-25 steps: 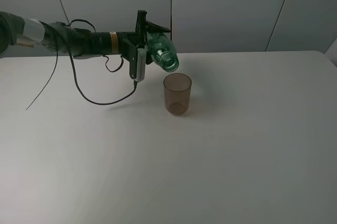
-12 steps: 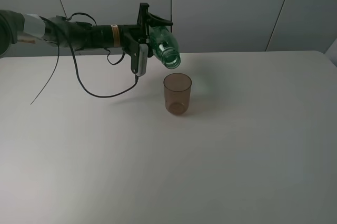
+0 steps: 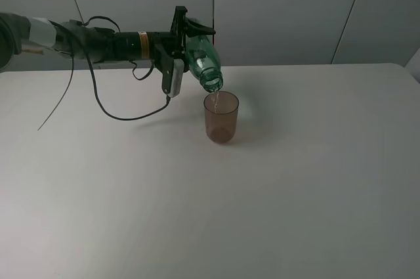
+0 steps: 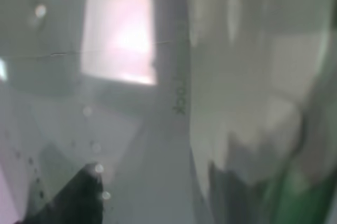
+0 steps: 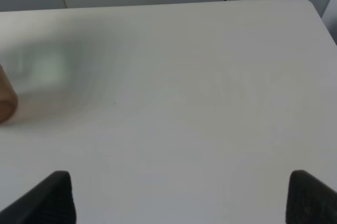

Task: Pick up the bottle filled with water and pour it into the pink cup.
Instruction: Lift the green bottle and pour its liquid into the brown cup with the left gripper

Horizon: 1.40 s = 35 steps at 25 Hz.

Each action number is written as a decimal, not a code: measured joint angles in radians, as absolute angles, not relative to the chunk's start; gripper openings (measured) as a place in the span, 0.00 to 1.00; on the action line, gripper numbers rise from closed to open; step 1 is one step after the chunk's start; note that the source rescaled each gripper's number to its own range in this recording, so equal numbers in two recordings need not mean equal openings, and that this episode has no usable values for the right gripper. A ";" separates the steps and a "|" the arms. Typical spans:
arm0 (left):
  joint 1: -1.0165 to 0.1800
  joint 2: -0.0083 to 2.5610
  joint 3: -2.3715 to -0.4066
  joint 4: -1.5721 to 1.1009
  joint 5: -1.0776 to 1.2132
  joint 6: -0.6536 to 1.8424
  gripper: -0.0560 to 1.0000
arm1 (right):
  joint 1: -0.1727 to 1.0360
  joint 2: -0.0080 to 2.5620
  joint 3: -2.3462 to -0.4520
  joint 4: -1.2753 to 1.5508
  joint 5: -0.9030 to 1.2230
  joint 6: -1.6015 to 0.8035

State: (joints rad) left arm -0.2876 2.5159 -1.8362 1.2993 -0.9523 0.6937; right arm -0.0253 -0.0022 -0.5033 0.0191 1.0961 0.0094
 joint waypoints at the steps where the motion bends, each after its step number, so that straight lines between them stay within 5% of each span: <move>1: -0.288 2.516 -1.836 1.299 -0.951 0.696 0.05 | -0.025 -0.002 -0.503 0.019 1.096 0.009; 35: -0.304 2.516 -1.855 1.299 -0.924 0.742 0.05 | -0.025 -0.002 -0.503 0.019 1.096 0.009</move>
